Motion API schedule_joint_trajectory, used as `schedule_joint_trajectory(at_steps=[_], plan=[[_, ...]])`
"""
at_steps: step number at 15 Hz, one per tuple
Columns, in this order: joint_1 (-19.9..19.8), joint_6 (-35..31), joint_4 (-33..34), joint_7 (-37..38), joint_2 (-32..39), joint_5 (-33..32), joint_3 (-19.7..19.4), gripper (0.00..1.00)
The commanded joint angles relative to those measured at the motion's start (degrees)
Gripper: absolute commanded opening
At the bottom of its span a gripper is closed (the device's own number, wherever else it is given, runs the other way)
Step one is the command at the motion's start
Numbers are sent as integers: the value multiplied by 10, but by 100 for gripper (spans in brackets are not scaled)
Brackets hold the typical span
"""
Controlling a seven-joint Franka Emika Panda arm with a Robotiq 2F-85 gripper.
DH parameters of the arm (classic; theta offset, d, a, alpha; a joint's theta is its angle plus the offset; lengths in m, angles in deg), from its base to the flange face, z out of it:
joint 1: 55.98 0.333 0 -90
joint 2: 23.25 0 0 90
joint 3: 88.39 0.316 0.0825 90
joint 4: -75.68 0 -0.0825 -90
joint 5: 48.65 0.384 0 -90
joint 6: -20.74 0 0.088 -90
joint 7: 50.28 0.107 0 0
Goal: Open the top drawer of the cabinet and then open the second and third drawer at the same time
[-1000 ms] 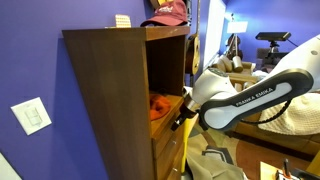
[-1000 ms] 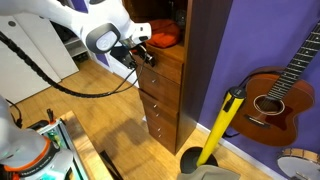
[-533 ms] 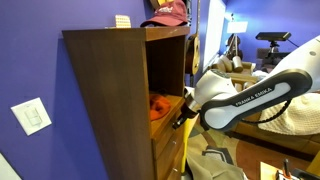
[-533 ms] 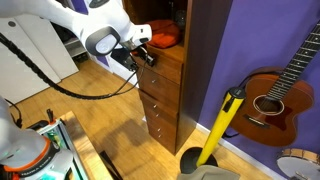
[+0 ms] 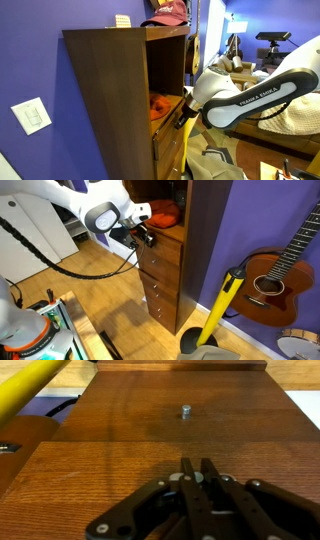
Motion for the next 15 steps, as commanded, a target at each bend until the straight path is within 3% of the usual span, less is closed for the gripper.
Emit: schedule_joint_trajectory(at_steps=[1, 15], plan=[[-23, 78, -10, 25, -40, -45, 5, 4], [-39, 228, -18, 77, -93, -93, 18, 4]])
